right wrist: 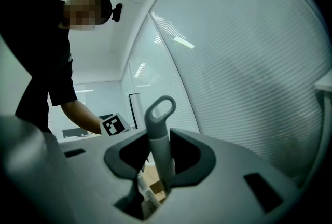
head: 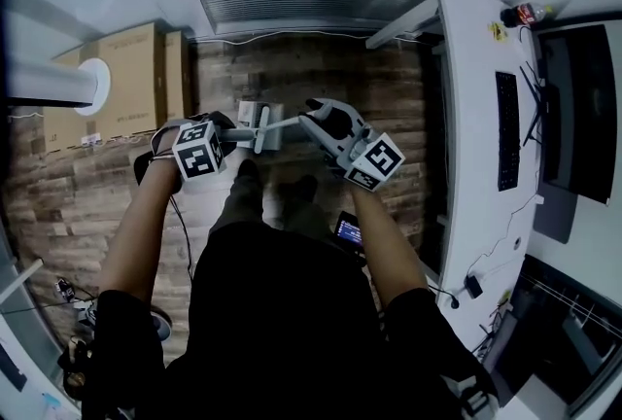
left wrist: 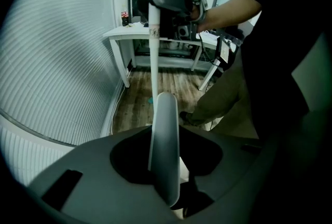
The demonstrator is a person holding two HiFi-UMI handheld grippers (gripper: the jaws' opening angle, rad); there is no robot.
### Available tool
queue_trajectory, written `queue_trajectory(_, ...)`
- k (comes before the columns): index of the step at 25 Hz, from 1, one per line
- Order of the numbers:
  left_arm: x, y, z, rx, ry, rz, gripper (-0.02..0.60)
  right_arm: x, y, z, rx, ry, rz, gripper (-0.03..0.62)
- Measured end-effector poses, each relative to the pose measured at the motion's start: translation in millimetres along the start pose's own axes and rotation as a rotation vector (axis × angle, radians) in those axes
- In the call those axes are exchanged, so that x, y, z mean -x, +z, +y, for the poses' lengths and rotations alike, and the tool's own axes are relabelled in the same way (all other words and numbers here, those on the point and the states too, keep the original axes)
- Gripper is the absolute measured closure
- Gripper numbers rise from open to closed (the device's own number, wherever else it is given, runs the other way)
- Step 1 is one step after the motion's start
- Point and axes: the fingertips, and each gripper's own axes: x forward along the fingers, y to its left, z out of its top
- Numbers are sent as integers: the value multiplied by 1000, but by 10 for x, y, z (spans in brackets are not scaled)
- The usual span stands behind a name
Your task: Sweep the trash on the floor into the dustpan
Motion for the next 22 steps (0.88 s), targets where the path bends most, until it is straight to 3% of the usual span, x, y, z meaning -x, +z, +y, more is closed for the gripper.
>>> queue_trajectory(14, 3, -77, -183, 144, 36, -2, 472, 1450, 686, -529, 228, -154, 113, 502)
queue_trajectory(18, -4, -71, -245, 199, 55, -10, 472, 1831, 731, -786, 345, -184, 261, 502)
queue_trajectory(22, -5, -57, -285, 231, 62, -13, 471, 2045, 526, -1094, 414, -194, 436, 503)
